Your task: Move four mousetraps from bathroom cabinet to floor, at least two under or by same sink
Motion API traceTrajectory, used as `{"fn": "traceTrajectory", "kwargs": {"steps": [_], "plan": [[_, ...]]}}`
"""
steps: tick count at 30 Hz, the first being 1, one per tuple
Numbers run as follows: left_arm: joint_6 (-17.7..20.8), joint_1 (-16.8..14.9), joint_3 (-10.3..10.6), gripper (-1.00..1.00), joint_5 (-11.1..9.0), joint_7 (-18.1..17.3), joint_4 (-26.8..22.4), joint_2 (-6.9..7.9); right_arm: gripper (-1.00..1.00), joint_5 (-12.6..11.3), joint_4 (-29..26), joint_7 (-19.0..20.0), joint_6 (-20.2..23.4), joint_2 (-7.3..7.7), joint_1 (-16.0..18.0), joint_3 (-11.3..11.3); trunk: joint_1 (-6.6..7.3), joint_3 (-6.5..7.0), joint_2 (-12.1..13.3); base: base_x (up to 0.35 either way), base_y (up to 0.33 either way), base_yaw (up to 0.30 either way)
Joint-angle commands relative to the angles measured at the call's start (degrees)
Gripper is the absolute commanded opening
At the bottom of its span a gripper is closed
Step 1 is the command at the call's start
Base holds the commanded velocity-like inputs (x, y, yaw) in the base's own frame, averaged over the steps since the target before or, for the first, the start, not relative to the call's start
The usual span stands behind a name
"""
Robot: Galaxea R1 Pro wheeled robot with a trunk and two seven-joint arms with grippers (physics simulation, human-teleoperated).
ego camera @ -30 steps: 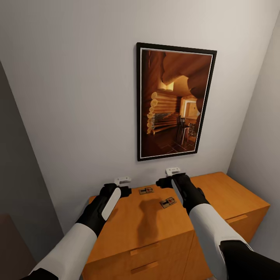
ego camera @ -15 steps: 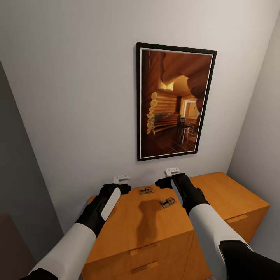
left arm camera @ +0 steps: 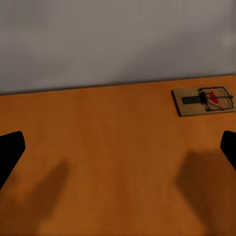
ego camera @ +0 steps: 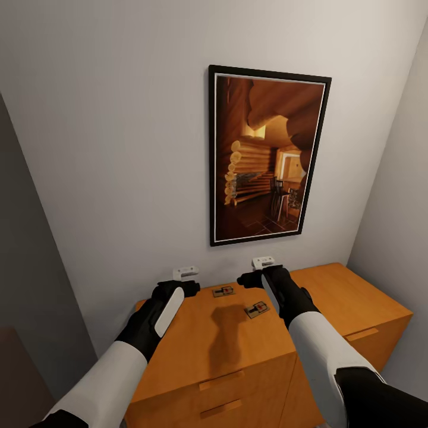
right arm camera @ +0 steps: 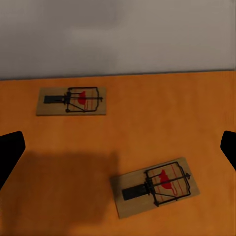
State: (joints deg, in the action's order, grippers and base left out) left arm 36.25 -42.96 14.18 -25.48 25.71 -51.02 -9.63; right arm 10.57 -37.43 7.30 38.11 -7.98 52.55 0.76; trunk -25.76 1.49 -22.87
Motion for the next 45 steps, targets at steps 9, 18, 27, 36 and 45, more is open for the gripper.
{"fn": "traceTrajectory", "kwargs": {"steps": [9, 18, 27, 36, 45], "plan": [[0.24, -0.02, 0.08, 1.00, -0.54, 0.56, 0.00, 0.11, 1.00, 0.75, -0.16, 0.04, 0.26, -0.02, 0.01, 0.37, -0.02, -0.03, -0.05, 0.000, 0.000, 0.000], [0.30, -0.02, 0.07, 1.00, -0.53, 0.52, 0.15, 0.21, 1.00, 0.77, -0.18, -0.17, 0.29, 0.03, 0.01, 0.49, -0.02, -0.03, -0.05, 0.000, 0.000, 0.000], [0.32, -0.02, 0.12, 1.00, -0.53, 0.51, 0.21, 0.15, 1.00, 0.44, -0.07, 0.00, 0.30, -0.01, 0.01, 0.47, -0.02, -0.03, -0.05, 0.000, 0.000, 0.000], [0.37, -0.02, 0.14, 1.00, -0.53, 0.48, 0.21, 0.07, 1.00, 0.34, -0.02, 0.32, 0.30, -0.02, 0.01, 0.47, -0.02, -0.03, -0.05, 0.000, 0.000, 0.000], [0.04, 0.02, 0.30, 1.00, -0.48, 0.39, 0.22, -0.37, 1.00, 0.41, 0.77, 0.26, 0.21, -0.97, 0.01, 0.64, -0.02, -0.03, -0.05, 0.000, 0.000, 0.000]]}}
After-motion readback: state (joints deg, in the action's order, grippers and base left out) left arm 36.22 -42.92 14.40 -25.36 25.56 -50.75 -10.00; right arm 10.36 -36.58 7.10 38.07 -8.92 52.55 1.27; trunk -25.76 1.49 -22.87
